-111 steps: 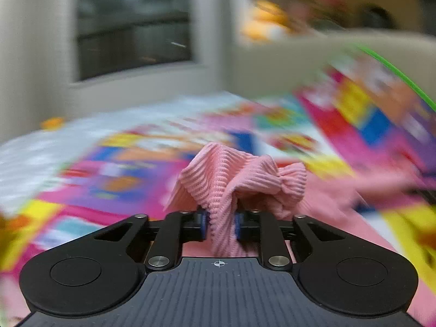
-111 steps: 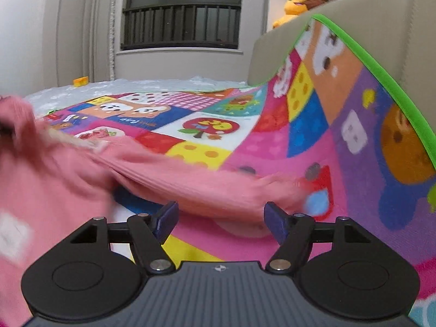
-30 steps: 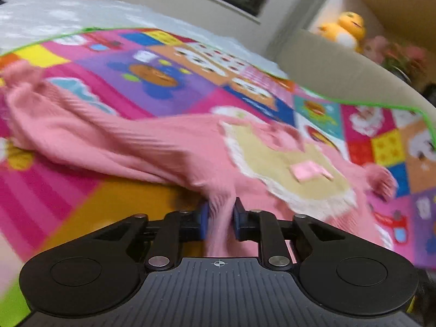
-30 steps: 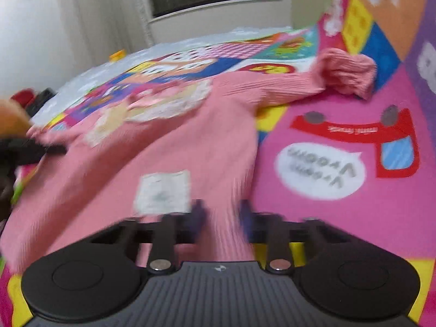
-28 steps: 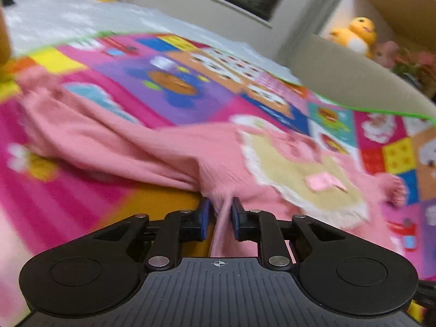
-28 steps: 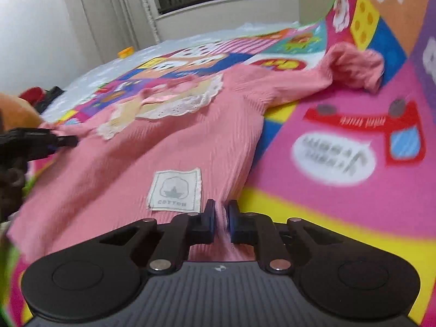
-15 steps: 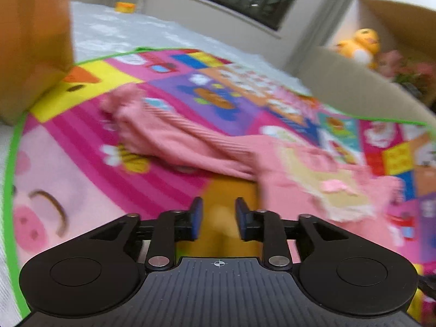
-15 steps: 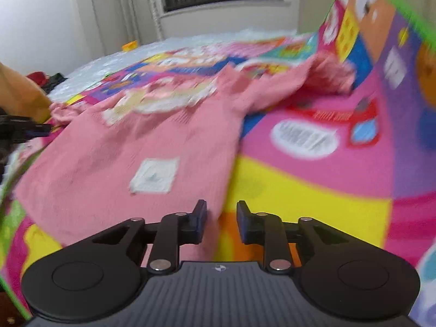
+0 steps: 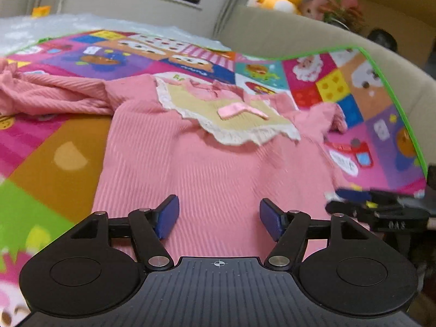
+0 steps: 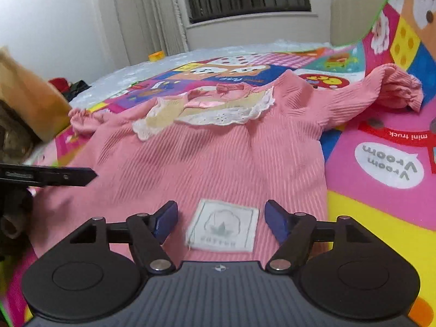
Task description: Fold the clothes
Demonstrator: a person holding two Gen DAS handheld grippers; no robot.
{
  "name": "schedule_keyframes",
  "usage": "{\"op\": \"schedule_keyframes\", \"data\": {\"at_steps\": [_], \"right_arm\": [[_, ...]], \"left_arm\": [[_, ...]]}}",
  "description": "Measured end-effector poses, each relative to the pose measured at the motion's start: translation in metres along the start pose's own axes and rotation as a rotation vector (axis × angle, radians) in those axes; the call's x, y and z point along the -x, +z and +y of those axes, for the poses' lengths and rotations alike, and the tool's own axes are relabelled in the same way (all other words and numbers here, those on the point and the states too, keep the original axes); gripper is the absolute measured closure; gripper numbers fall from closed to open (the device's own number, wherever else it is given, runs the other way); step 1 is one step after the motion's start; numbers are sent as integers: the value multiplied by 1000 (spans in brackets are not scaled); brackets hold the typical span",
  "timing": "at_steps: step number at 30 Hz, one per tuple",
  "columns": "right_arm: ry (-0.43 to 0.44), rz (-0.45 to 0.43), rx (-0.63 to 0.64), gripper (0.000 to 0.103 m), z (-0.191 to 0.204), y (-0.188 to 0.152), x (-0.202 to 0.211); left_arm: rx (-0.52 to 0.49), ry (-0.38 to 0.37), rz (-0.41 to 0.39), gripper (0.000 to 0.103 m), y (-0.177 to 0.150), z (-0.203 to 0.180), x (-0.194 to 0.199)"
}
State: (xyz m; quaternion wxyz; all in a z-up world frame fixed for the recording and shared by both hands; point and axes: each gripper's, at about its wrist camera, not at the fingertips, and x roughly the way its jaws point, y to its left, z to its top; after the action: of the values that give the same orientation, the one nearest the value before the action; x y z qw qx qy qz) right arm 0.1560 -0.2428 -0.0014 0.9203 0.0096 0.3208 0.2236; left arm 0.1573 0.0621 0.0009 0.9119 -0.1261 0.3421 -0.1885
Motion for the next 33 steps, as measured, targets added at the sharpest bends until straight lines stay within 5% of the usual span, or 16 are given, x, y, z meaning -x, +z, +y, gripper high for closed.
{"op": "schedule_keyframes", "data": {"at_steps": [5,9,15,21,22,24,26,28,33], "right_arm": [[12,7,54,15,2,-15,14],[25,13,76,0,8,-17,10],[3,-20,99,0,12,-22,8],[-10,-64,117,0,14,-29,8],[-9,-68,116,0,14,-30,8],[-7,-76,113,0,14,-31,9],[-7,-82,113,0,14,-32,9],[-6,-84,113,0,14,-32,9],[-8,-91,113,0,14,-34,8]], "left_arm": [[64,-58,53,32,-9,9,25],[210,-97,66,28,20,39,34],[467,244,-78,20,102,128,35],[818,358,3,22,132,207,-11],[792,382,-10,22,135,207,-16],[694,437,-26,41,145,199,-28],[566,455,-37,93,156,188,-40],[477,375,-105,95,166,176,-36],[188,106,-499,95,174,130,42]]}}
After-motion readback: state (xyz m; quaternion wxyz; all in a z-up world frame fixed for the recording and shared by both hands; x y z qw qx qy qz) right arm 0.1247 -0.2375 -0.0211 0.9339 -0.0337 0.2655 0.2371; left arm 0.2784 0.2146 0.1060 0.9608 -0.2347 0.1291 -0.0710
